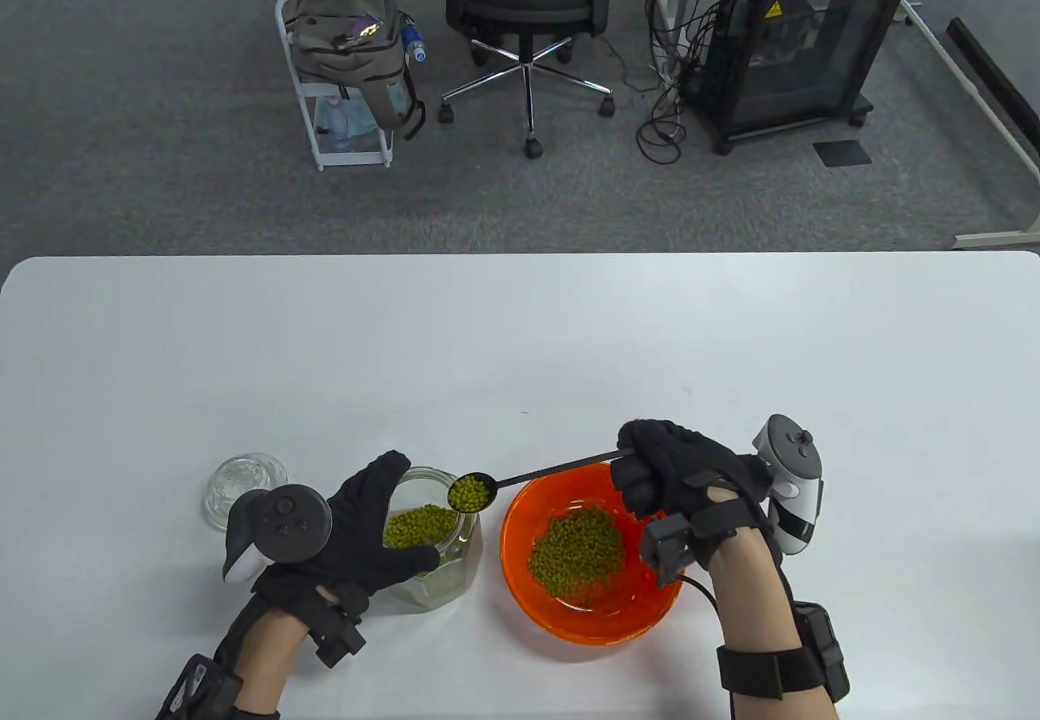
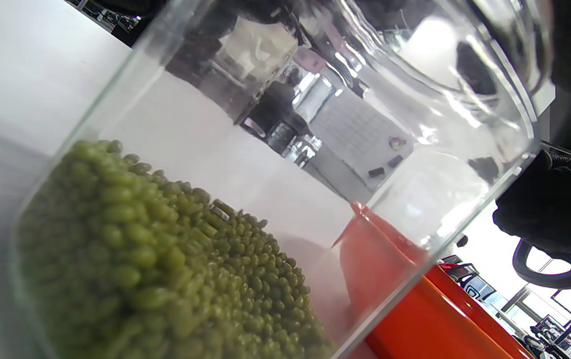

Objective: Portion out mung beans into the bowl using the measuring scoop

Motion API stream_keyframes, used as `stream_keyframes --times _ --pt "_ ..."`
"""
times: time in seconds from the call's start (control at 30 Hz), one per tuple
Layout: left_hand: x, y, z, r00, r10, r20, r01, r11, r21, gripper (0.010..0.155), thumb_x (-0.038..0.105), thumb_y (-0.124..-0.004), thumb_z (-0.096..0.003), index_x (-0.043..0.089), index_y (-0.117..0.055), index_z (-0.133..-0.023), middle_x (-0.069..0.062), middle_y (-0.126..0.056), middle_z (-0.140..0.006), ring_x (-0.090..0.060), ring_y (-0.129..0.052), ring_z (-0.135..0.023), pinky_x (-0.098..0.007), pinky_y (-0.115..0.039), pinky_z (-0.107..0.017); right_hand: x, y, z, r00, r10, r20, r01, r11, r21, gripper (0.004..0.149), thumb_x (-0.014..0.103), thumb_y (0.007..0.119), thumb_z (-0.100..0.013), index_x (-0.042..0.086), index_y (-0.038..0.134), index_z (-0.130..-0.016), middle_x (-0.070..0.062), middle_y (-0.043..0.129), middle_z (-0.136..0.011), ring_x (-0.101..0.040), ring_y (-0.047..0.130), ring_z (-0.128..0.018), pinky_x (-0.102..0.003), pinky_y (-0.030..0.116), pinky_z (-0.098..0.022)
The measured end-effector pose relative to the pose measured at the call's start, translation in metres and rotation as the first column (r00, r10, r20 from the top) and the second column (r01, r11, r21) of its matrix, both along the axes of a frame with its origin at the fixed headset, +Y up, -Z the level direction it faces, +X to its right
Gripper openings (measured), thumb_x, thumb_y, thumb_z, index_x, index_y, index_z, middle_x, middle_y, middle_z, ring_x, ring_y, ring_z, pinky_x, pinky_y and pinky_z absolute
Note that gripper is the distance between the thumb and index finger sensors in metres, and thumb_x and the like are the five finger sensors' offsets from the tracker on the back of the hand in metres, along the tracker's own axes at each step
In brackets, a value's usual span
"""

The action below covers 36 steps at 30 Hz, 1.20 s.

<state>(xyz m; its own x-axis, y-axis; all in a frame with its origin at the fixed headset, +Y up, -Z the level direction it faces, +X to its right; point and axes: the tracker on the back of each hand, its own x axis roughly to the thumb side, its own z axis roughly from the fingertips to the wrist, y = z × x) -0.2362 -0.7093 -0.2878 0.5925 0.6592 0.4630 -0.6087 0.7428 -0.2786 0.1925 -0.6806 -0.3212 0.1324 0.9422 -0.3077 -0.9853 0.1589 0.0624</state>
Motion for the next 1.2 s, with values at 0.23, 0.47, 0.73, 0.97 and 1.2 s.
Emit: stream_keyframes --times 0.23,0.47,0.73,0.97,1.2 --pt "0.0 0.0 0.0 1.0 0.0 0.0 0.0 1.0 0.0 0.119 0.084 -0.08 -0.0423 0.003 -0.025 -0.111 -0.029 -0.038 -0.116 -0.06 -0.055 -0.104 -0.076 -0.049 -0.072 0.041 -0.008 0.005 0.999 0.01 0.035 -0.01 1.0 -0.009 0.044 0.035 0.08 -0.049 0.005 0.089 -0.079 -0.009 0.111 -0.042 -0.018 0.111 -0.017 -0.034 0.094 -0.019" --pt "0.0 0.0 0.0 1.0 0.0 0.0 0.0 1.0 0.0 0.119 0.084 -0.08 -0.0422 0.004 -0.025 -0.111 -0.029 -0.038 -0.116 -0.06 -0.055 -0.104 -0.076 -0.049 -0.072 0.073 -0.017 0.007 0.997 0.063 0.052 -0.062 0.998 -0.023 0.044 0.036 0.08 -0.049 0.006 0.089 -0.079 -0.009 0.111 -0.042 -0.018 0.11 -0.017 -0.034 0.094 -0.02" --pt "0.0 0.0 0.0 1.0 0.005 -0.001 -0.005 1.0 -0.002 0.119 0.084 -0.08 -0.0423 0.004 -0.025 -0.111 -0.029 -0.038 -0.116 -0.06 -0.055 -0.104 -0.076 -0.049 -0.072 0.093 -0.028 0.01 0.99 0.11 0.087 -0.11 0.994 -0.012 0.044 0.036 0.08 -0.049 0.006 0.09 -0.079 -0.009 0.111 -0.041 -0.018 0.109 -0.015 -0.034 0.093 -0.019" --pt "0.0 0.0 0.0 1.0 0.001 0.0 -0.001 1.0 -0.002 0.12 0.084 -0.08 -0.0423 0.003 -0.025 -0.111 -0.029 -0.038 -0.116 -0.06 -0.055 -0.104 -0.076 -0.049 -0.072 0.103 -0.034 0.015 0.989 0.129 0.068 -0.129 0.992 -0.008 0.044 0.036 0.08 -0.048 0.006 0.09 -0.079 -0.009 0.11 -0.041 -0.019 0.109 -0.015 -0.035 0.093 -0.019" --pt "0.0 0.0 -0.001 1.0 0.001 0.0 -0.001 1.0 -0.002 0.119 0.084 -0.08 -0.0422 0.004 -0.025 -0.111 -0.029 -0.038 -0.116 -0.06 -0.055 -0.104 -0.076 -0.049 -0.072 0.106 -0.03 0.02 0.97 0.242 0.016 -0.242 0.97 0.024 0.043 0.035 0.081 -0.048 0.006 0.09 -0.079 -0.01 0.11 -0.042 -0.02 0.108 -0.016 -0.035 0.092 -0.02"
